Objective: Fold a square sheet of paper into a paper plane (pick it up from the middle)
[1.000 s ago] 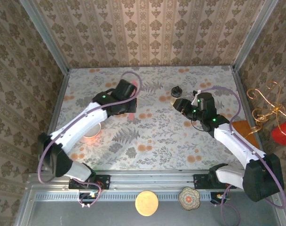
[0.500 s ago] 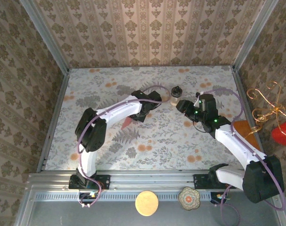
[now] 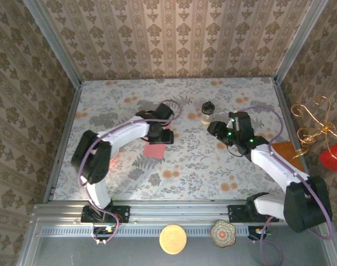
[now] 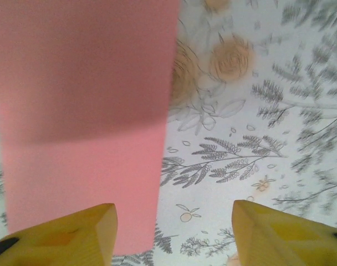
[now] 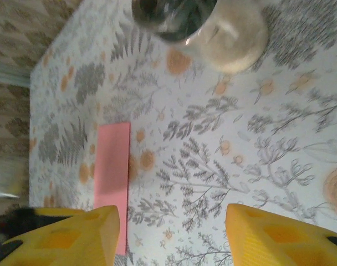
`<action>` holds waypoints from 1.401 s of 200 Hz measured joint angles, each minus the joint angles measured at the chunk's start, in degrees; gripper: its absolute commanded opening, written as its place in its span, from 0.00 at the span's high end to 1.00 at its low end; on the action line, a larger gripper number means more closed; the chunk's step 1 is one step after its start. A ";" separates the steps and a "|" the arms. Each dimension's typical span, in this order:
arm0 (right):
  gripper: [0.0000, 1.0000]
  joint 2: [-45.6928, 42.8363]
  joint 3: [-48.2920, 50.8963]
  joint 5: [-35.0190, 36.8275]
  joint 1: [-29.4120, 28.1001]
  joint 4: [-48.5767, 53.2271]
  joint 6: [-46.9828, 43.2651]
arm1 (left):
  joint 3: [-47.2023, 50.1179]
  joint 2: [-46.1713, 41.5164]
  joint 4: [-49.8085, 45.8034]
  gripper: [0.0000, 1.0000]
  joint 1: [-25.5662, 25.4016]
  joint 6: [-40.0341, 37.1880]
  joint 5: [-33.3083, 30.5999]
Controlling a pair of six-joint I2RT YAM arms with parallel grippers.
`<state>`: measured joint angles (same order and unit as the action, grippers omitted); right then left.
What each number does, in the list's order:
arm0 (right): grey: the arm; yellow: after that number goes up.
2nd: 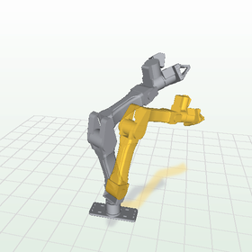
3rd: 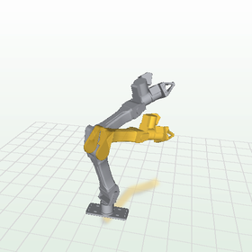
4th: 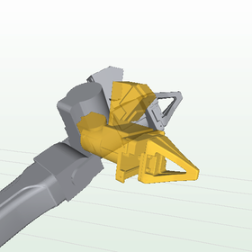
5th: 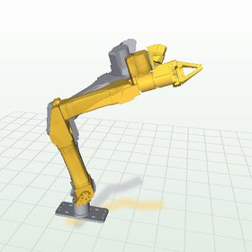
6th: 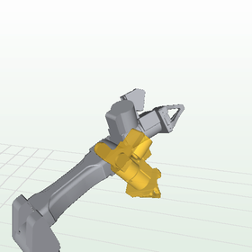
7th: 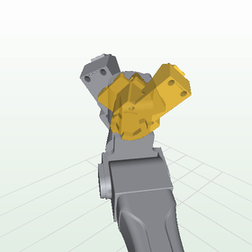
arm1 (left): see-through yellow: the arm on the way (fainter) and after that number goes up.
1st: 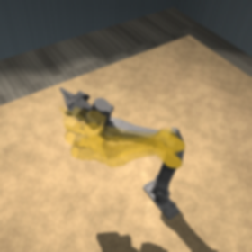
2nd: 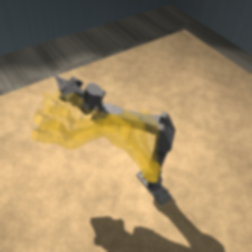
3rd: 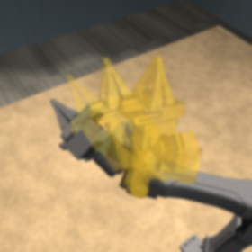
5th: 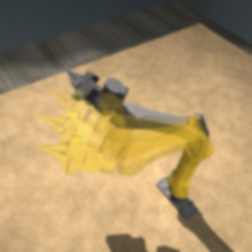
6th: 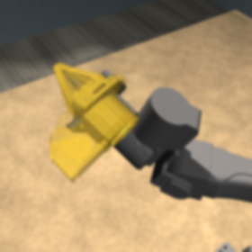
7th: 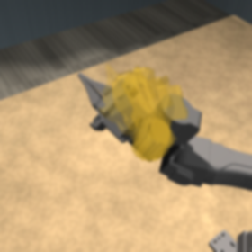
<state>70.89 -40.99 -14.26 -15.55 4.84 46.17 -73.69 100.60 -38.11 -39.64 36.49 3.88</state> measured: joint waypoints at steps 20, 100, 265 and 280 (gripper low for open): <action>0.48 5.73 -3.08 0.17 -6.03 0.17 -0.17 | 5.18 -7.61 3.23 0.29 5.25 1.62 1.90; 0.55 34.07 -23.63 0.33 -26.23 -1.33 0.46 | 21.64 -30.01 4.83 0.00 24.50 4.13 -0.02; 0.57 35.69 -19.06 -2.47 -22.75 4.15 -10.62 | 20.06 -23.52 6.93 0.00 20.13 0.90 9.51; 0.56 32.79 -16.50 -2.43 -21.77 6.10 -13.35 | 18.99 -21.73 7.43 0.00 17.59 0.79 10.23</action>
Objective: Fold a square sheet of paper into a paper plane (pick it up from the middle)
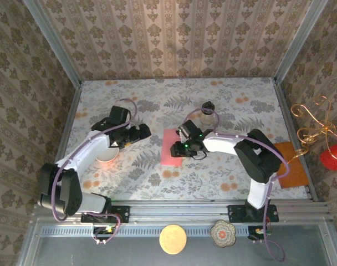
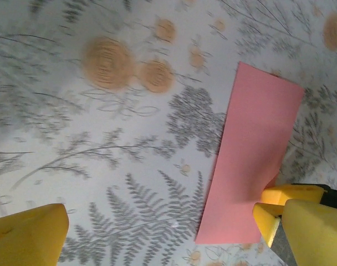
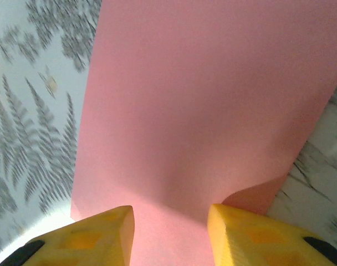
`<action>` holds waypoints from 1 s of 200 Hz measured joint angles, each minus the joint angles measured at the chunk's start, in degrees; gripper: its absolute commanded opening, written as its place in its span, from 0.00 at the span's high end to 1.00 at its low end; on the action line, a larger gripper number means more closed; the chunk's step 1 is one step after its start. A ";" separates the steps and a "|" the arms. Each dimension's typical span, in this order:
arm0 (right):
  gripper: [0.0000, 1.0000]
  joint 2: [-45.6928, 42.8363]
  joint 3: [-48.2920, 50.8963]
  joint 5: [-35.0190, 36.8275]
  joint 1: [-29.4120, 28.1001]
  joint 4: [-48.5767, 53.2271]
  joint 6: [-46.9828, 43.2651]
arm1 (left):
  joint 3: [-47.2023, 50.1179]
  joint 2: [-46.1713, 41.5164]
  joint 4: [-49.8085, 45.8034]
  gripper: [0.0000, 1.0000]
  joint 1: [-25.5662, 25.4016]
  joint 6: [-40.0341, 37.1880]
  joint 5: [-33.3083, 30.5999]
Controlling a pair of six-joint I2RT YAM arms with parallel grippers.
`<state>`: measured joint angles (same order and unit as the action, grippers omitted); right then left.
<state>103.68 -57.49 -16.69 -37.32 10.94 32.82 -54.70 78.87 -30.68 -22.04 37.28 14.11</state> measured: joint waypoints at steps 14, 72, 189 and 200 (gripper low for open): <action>0.54 -2.84 2.29 -0.04 0.94 1.27 -0.94 | -0.57 1.60 0.96 0.00 -2.14 0.04 0.96; 0.62 -10.56 6.34 0.26 5.18 -5.57 9.27 | 0.48 6.51 6.73 0.03 -10.54 4.90 5.90; 0.76 -1.25 6.49 -3.26 5.44 -9.49 14.14 | 8.92 8.85 15.69 0.46 -17.44 18.25 8.63; 0.76 -1.22 6.47 -3.30 5.55 -9.51 14.14 | 9.44 9.40 16.46 0.49 -17.86 19.04 8.63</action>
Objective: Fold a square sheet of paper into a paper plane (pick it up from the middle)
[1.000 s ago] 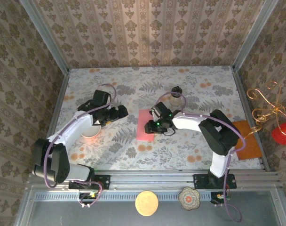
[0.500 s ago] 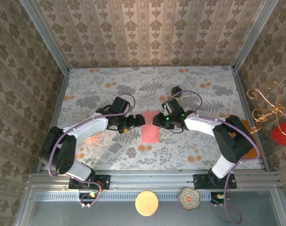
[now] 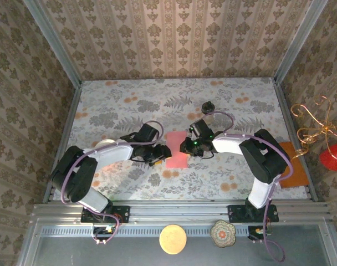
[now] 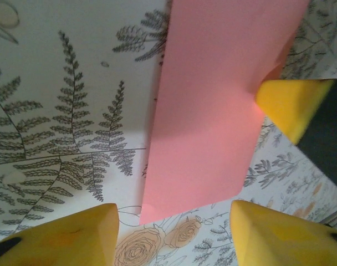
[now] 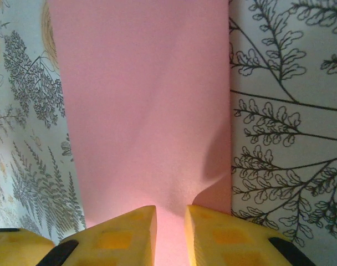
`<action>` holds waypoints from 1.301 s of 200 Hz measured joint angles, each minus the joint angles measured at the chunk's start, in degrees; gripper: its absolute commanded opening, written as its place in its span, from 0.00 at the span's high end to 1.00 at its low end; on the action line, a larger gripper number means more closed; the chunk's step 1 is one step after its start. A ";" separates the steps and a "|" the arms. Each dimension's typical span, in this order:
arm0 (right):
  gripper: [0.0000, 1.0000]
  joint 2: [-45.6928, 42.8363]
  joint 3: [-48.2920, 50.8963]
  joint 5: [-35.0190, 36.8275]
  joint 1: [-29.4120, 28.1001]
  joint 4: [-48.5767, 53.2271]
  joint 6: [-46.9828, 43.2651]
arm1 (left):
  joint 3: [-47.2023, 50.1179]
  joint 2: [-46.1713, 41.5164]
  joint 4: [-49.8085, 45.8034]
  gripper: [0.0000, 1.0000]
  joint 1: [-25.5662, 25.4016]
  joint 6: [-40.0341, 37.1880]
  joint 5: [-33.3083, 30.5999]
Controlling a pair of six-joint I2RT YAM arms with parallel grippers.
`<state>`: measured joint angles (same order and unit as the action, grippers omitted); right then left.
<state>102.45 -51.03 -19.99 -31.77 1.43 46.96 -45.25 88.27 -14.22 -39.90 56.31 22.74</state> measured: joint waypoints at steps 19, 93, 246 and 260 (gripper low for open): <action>0.76 0.07 -0.02 0.02 0.00 0.04 -0.02 | 0.76 0.57 0.90 0.52 -0.59 1.16 0.02; 0.76 0.31 -0.13 0.04 0.00 0.26 -0.04 | 1.05 2.60 2.71 0.54 -0.94 2.21 0.28; 0.77 0.31 -0.13 0.17 0.00 0.28 -0.02 | -0.28 5.99 3.56 0.64 -1.01 1.95 3.65; 0.77 0.31 -0.13 0.22 0.00 0.28 -0.02 | -0.31 6.29 4.74 0.65 -1.25 1.84 4.70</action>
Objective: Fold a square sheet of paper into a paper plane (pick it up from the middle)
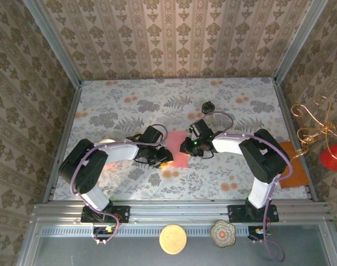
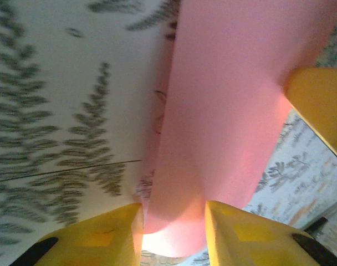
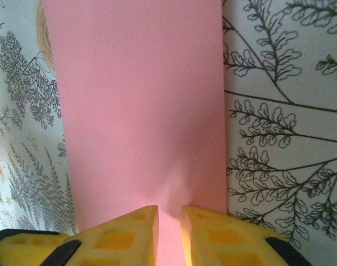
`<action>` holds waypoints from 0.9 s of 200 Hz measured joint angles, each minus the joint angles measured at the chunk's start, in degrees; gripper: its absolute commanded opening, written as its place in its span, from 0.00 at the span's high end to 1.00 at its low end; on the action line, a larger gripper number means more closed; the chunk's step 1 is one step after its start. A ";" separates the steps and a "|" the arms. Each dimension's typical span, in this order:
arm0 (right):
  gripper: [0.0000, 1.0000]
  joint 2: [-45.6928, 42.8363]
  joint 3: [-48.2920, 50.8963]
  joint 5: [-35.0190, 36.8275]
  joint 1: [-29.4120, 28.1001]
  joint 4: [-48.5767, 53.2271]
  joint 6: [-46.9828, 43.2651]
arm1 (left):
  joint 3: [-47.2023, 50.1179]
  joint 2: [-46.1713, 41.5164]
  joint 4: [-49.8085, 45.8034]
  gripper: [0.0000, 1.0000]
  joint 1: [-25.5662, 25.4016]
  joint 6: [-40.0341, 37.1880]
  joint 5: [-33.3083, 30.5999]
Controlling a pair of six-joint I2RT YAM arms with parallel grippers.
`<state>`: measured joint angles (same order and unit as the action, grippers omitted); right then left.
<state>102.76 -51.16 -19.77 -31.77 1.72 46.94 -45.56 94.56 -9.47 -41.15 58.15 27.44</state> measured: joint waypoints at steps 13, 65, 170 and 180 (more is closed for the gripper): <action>0.77 0.00 0.00 0.00 0.00 -0.02 0.00 | -0.02 0.11 1.03 0.65 -0.09 -0.15 1.05; 0.77 0.00 0.00 0.02 0.00 -0.04 0.02 | -0.07 0.11 4.24 0.65 1.60 -0.31 3.48; 0.76 0.00 0.07 0.02 0.00 -0.13 0.26 | -0.22 2.91 8.28 0.71 6.27 -1.18 6.91; 0.76 -0.02 0.13 0.02 0.00 -0.26 0.26 | -0.22 3.21 8.28 0.72 6.62 -1.18 7.13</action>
<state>102.74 -51.03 -19.75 -31.77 1.45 47.20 -45.78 97.78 -1.19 -34.52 56.97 34.57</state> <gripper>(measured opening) 0.235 0.285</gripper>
